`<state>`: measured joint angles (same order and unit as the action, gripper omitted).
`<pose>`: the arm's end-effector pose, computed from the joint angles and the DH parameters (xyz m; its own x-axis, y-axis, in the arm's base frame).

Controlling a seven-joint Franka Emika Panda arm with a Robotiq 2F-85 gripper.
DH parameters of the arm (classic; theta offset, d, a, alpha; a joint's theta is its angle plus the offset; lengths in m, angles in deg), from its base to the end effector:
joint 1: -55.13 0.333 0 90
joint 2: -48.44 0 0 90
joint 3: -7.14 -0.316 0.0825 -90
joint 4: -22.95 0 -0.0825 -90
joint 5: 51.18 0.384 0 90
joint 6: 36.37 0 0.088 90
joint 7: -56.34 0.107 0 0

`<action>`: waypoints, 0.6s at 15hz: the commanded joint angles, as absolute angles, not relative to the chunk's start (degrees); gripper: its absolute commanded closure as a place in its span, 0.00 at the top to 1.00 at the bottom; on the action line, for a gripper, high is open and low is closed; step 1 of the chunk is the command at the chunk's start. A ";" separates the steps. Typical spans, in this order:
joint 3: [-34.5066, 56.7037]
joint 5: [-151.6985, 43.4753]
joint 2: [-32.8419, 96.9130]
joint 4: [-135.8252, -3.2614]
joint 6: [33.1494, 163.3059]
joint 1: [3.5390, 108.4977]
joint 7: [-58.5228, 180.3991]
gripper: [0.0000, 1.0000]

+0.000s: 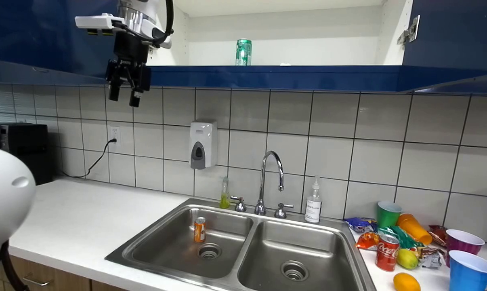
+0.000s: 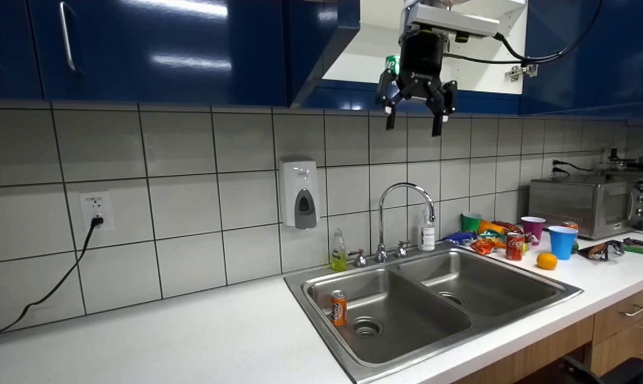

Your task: Remove the can from the cabinet

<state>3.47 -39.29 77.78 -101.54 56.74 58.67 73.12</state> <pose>0.3854 0.0748 0.5876 0.9795 -0.1824 -0.0860 -0.1940 -0.9685 -0.1562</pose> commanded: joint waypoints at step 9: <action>7.22 -45.62 79.14 -98.94 49.63 54.74 64.94 1.00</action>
<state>7.26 -43.69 79.15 -100.70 51.81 56.47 66.74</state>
